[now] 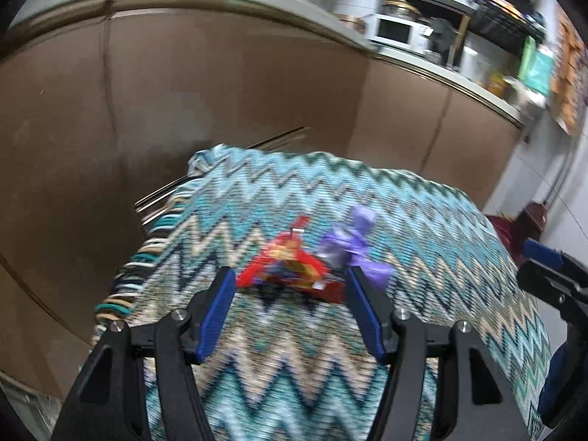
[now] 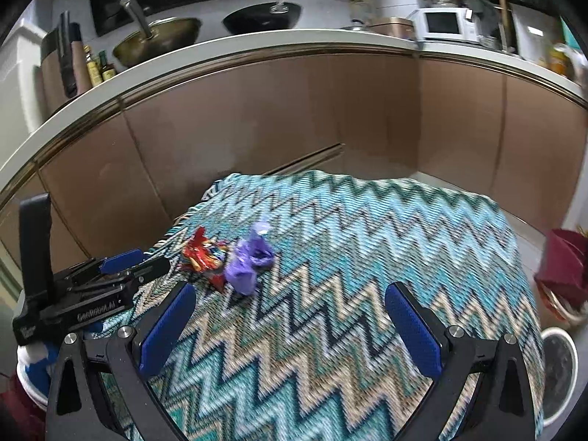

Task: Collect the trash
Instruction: 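Grasp the red snack wrapper with the left gripper while the right gripper grasps the purple wrapper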

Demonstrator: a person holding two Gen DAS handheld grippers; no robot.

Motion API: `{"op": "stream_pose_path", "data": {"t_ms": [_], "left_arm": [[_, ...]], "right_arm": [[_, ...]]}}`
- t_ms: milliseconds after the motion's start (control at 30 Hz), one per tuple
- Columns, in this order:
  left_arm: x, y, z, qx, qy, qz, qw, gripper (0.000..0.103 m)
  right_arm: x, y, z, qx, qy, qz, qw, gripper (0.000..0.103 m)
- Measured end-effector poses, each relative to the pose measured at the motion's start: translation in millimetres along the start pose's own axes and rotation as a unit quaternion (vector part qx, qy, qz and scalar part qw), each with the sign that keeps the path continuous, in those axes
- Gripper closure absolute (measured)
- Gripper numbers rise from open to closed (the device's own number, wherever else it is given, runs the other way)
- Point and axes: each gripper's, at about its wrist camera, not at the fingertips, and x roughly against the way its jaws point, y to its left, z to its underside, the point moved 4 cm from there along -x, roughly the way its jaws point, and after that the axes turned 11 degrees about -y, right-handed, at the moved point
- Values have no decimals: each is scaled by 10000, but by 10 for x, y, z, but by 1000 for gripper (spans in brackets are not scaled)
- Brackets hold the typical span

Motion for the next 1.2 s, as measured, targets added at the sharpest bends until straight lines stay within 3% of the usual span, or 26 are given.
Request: {"op": "stream_pose_path", "data": {"t_ms": [133, 333, 567, 733, 933, 1033, 1200], "left_arm": [[-177, 171, -27, 276, 162, 97, 9994, 43], [-487, 99, -14, 238, 345, 237, 9988, 43], [-885, 281, 201, 481, 640, -8, 9968, 45], [-903, 401, 249, 790, 567, 140, 9952, 60], [-892, 389, 258, 845, 496, 315, 9947, 76], [-894, 374, 261, 861, 501, 370, 9943, 81], [-884, 365, 262, 856, 484, 389, 9944, 82]], "right_arm": [[-284, 110, -27, 76, 99, -232, 9997, 0], [-608, 181, -69, 24, 177, -500, 9986, 0], [-954, 278, -40, 89, 359, -726, 9967, 5], [-1255, 345, 73, 181, 607, -932, 9936, 28], [-1595, 367, 235, 112, 905, -1051, 9903, 44], [-1731, 354, 330, 14, 1078, -1116, 9879, 55], [-1739, 303, 322, -130, 1014, -1191, 9876, 64]]}}
